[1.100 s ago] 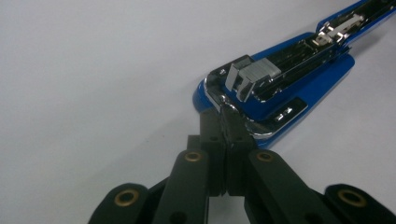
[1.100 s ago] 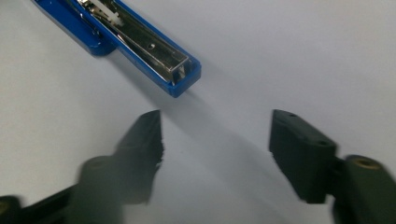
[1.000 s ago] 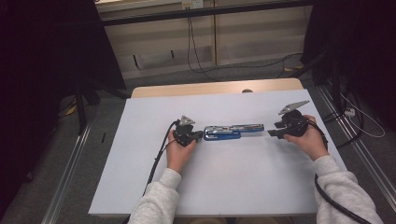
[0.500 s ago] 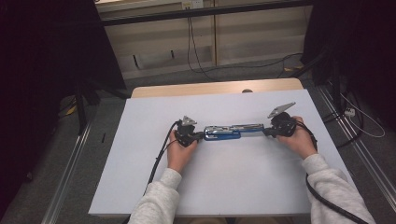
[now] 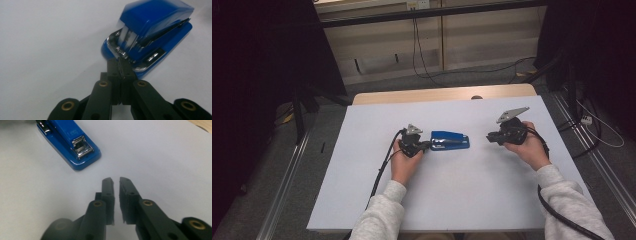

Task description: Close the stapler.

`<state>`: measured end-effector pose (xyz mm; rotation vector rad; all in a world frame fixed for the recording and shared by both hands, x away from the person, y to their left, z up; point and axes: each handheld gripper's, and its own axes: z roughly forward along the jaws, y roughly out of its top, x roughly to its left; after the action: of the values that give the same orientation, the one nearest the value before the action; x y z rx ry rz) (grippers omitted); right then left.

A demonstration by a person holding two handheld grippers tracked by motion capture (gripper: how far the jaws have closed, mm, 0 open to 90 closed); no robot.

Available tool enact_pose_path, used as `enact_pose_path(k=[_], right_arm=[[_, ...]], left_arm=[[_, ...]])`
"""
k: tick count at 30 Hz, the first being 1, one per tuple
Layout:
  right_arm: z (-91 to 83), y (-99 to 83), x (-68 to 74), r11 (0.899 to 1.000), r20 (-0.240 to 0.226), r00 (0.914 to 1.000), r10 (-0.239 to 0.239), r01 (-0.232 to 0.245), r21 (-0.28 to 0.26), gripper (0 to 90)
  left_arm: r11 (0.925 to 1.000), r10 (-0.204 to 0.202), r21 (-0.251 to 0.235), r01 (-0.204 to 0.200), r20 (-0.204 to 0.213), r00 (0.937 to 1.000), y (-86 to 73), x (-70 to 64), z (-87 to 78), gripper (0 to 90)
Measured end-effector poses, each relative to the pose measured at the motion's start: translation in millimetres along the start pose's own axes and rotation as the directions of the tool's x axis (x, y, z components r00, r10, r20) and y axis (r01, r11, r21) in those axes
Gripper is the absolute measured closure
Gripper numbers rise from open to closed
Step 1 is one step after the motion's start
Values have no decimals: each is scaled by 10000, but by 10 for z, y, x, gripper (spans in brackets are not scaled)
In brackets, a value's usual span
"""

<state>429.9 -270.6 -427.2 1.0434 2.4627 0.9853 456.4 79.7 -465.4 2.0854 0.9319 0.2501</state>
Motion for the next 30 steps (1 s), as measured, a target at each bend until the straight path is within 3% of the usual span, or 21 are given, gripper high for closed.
enact_pose_path(k=[3, 5, 7, 8, 9, 10, 11, 13, 14, 16, 19, 21, 30], right_arm=[[-23, -31, -1, 9996, -63, 9996, 266, -267, -128, 670], [-50, -60, -9, 9972, -138, 9974, 710, -713, -236, 554], [-83, -85, -17, 9963, -393, 9966, 725, -742, -435, 522], [-96, -97, -20, 9943, -390, 9950, 922, -941, -495, 467], [-103, -107, -28, 9927, -422, 9931, 1095, -1114, -459, 436], [-109, -117, -31, 9920, -510, 9922, 1134, -1159, -491, 432], [-115, -129, -36, 9902, -537, 9909, 1233, -1264, -593, 406], [-112, -144, -36, 9849, -674, 9851, 1584, -1624, -597, 344], [-112, -147, -24, 9861, -685, 9859, 1525, -1564, -568, 335], [-106, -156, 9, 9846, -660, 9845, 1624, -1660, -544, 262], [-122, -163, 65, 9832, -656, 9842, 1643, -1688, -691, 228], [-153, -165, 132, 9830, -653, 9841, 1651, -1696, -704, 177], [-210, -233, 303, 9916, -672, 9916, 1102, -1143, -609, 160]], left_arm=[[9999, 46, -145, -48, -176, 9998, -2, 13, -10, 803], [9996, -75, -289, 69, -210, 9998, -1, 25, -31, 733], [9986, -356, -388, 347, -234, 9991, 6, 34, -61, 624], [9993, -274, -265, 268, -213, 9994, 14, 42, -90, 607], [9984, -344, -448, 334, -220, 9992, 12, 44, -109, 600], [9974, -453, -572, 434, -324, 9984, 13, 50, -136, 535], [9960, -623, -644, 616, -100, 9980, 11, 50, -156, 466], [9969, -588, -541, 576, -202, 9981, 12, 54, -211, 433], [9962, -591, -649, 584, -93, 9982, 7, 57, -233, 363], [9945, -679, -779, 693, 209, 9975, -2, 63, -293, 342], [9930, -676, -937, 720, 495, 9965, 2, 61, -375, 225], [9913, -549, -1163, 624, 663, 9963, -16, 39, -444, 194], [9898, -476, -1297, 586, 862, 9951, -71, 41, -614, 119]])
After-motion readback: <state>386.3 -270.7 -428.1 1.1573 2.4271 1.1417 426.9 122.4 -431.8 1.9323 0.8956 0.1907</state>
